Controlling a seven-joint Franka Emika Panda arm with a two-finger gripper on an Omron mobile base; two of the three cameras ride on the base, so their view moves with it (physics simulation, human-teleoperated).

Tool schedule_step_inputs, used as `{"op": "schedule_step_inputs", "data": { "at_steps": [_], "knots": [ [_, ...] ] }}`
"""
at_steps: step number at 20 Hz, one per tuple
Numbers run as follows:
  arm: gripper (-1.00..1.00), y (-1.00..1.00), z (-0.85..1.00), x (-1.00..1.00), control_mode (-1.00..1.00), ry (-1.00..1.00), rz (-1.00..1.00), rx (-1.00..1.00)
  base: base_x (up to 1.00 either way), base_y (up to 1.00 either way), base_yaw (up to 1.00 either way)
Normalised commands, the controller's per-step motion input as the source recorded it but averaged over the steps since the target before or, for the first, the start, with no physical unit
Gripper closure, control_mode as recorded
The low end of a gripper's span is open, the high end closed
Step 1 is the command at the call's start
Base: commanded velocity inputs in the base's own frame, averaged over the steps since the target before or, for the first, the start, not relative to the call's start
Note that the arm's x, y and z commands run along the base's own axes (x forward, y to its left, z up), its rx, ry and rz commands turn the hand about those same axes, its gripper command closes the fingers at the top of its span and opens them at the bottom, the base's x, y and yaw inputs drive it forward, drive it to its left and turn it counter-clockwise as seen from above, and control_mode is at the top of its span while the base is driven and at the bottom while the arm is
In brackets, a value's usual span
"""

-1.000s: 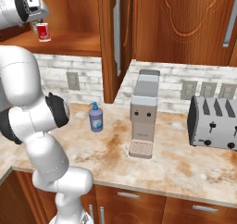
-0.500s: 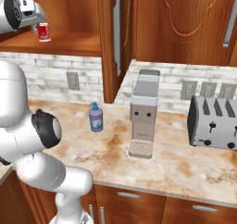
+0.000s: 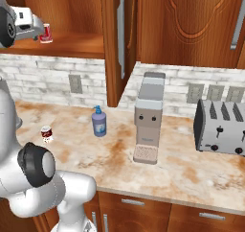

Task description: Pick the cans from the counter and place them in their designated side in the cabinet.

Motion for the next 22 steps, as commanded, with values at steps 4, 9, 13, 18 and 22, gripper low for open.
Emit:
{"op": "schedule_step_inputs", "data": {
  "at_steps": [4, 9, 13, 18, 22],
  "knots": [
    [-1.00, -0.17, -0.27, -0.55, -1.00, 0.00, 0.00, 0.04, 0.00, 0.00, 0.00],
    [-1.00, -0.13, -0.29, -0.55, -1.00, 0.00, 0.00, 0.04, 0.00, 0.00, 0.00],
    [-1.00, -0.10, -0.31, -0.35, -1.00, 0.00, 0.00, 0.03, 0.00, 0.00, 0.00],
    [-1.00, -0.04, -0.29, -0.07, -1.00, 0.01, 0.00, 0.01, 0.00, 0.00, 0.00],
    [-1.00, 0.00, -0.22, -0.01, -1.00, 0.03, 0.00, 0.00, 0.00, 0.00, 0.00]
  ]
}}
